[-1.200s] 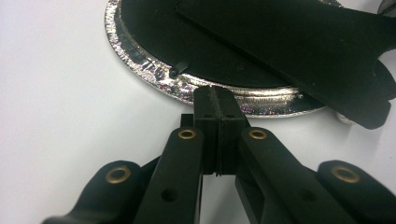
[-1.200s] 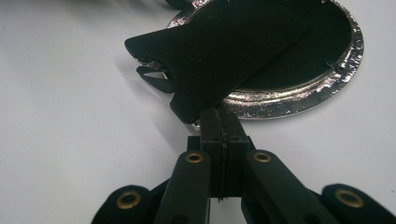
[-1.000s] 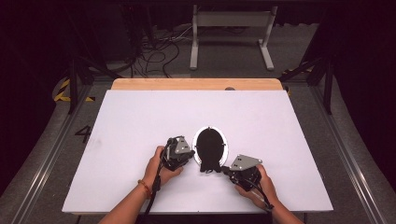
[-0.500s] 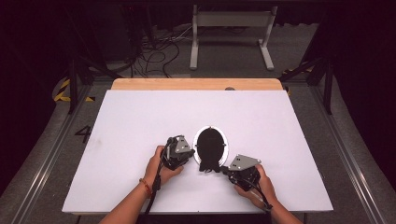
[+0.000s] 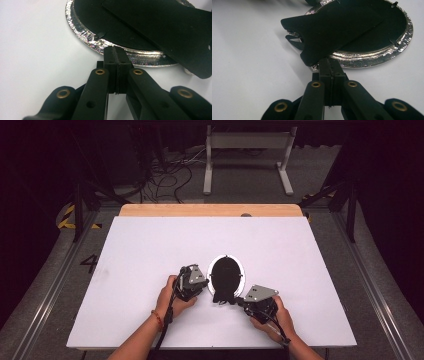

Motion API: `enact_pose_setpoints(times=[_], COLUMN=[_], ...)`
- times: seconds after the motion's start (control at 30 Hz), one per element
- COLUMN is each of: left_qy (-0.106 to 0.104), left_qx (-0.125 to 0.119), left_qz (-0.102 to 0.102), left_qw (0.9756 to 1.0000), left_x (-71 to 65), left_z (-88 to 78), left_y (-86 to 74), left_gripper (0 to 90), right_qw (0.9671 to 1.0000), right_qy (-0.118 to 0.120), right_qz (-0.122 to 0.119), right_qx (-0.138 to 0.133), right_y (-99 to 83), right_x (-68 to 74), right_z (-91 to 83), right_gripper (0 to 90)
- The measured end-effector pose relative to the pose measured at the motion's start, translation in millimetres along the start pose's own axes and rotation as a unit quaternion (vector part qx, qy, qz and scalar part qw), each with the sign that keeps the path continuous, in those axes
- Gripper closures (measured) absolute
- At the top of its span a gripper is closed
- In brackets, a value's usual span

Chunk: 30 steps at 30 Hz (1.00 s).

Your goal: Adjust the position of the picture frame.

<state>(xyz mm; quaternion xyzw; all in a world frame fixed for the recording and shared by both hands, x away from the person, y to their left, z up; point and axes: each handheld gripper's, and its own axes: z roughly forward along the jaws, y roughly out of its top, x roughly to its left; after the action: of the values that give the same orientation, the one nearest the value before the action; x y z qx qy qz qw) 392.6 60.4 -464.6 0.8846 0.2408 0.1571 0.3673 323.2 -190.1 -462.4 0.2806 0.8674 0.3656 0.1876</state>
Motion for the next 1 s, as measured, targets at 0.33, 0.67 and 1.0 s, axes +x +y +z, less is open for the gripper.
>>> enact_pose_setpoints(times=[0.33,0.67,1.0], left_qy=[0.008,-0.01,-0.022], left_qx=[-0.005,-0.032,-0.038], left_qz=[0.002,-0.001,0.005], left_qw=[1.0,0.9994,0.999], left_x=[1.5,-4.5,-6.8], left_z=[-11.6,-55.9,-96.2], left_y=[-2.4,-20.9,-64.6], left_gripper=[85.7,83.0,66.1], right_qw=[0.9999,0.9995,0.9987], right_qy=[0.005,0.021,0.035], right_qz=[0.0,0.008,0.021], right_qx=[-0.011,-0.022,-0.03], right_y=[-1.7,-2.8,-0.6], right_x=[-1.8,-8.6,-17.0], right_z=[-3.3,-17.9,-32.2], right_gripper=[88.5,87.1,81.3])
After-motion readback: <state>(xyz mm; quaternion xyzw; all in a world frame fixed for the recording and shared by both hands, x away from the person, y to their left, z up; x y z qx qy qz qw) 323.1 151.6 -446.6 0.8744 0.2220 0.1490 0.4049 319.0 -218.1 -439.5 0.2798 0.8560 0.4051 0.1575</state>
